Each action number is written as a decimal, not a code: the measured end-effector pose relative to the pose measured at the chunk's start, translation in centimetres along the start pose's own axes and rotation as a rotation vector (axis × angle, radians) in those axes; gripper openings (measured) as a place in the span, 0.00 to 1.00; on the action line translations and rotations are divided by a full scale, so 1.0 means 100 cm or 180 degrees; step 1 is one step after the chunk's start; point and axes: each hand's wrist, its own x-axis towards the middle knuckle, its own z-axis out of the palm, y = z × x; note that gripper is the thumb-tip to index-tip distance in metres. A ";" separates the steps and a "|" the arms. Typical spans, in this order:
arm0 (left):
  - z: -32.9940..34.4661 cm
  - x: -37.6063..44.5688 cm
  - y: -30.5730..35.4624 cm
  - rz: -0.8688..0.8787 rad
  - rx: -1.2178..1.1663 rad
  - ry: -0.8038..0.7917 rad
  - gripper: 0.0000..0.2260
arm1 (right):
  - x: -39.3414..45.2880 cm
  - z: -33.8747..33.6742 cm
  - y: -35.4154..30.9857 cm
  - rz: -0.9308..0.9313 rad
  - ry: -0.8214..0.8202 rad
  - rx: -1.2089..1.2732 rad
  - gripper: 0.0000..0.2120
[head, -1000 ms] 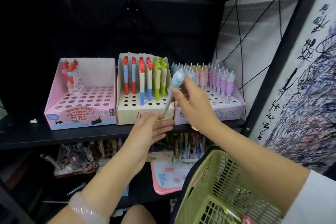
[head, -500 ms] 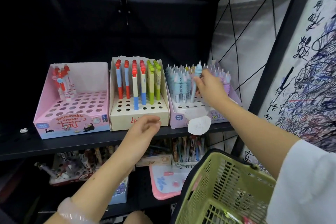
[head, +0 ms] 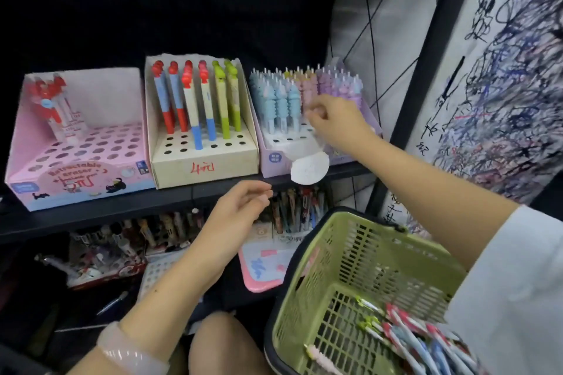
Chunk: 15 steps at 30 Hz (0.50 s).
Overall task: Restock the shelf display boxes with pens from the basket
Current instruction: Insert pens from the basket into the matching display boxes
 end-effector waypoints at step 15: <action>0.106 -0.048 -0.086 0.0172 0.1640 -0.1837 0.09 | -0.281 0.067 0.198 0.1599 -0.2751 -0.1516 0.27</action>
